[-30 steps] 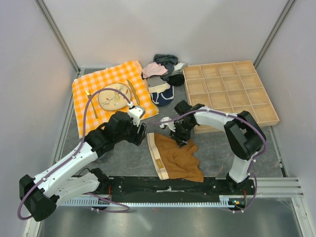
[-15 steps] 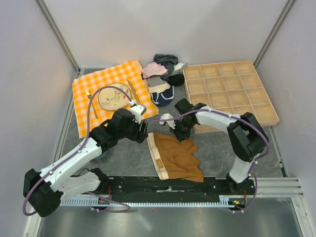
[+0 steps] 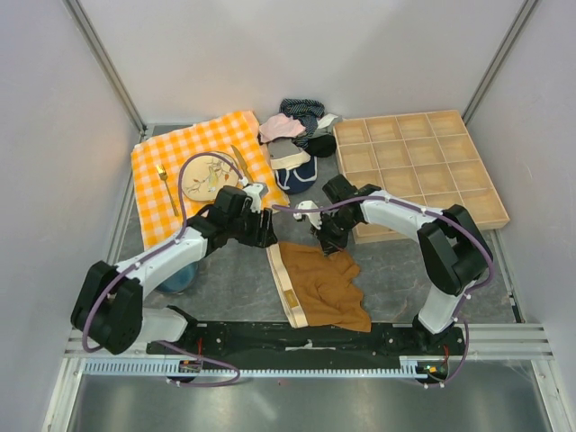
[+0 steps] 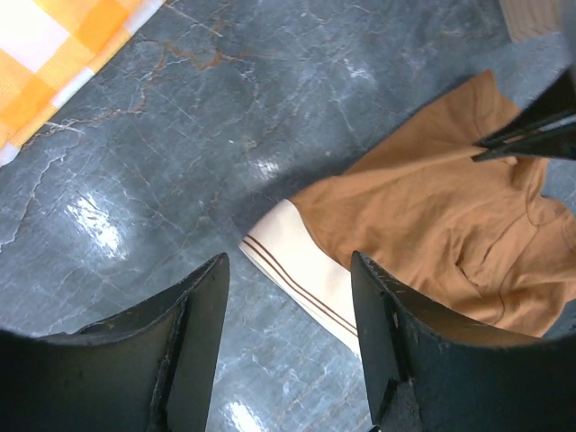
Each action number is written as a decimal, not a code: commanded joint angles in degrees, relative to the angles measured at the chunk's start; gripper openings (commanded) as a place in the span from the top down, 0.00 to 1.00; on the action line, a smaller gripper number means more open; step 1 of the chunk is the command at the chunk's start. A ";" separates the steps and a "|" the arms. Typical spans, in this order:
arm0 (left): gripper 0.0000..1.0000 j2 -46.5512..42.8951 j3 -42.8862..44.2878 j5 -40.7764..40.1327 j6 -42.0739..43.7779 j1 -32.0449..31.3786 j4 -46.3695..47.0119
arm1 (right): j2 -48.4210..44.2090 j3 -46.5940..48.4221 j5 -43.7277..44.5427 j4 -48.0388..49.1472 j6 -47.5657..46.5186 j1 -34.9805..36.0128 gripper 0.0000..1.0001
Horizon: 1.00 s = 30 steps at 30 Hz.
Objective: Roll the underwear
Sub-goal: Flatten out the underwear at the center of the board.
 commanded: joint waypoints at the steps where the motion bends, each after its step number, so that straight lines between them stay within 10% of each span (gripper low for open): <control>1: 0.39 4.92 0.22 6.58 -1.57 2.42 6.58 | -1.12 2.34 -1.66 1.39 1.10 -0.58 1.00; 15: 0.48 13.45 0.92 11.24 -0.95 3.03 8.44 | -0.77 2.42 -2.28 1.03 0.84 -1.54 1.00; 18: 0.66 14.15 1.71 12.55 -0.60 3.03 7.47 | -0.86 2.51 -2.46 0.95 0.84 -1.55 1.00; 20: 0.95 14.42 2.67 13.09 -0.69 3.03 6.59 | -0.86 2.86 -2.54 0.95 0.93 -1.55 1.00; 30: 0.98 0.38 10.49 6.23 1.41 3.47 -1.49 | 0.98 21.56 1.58 -5.45 -0.12 -1.46 1.00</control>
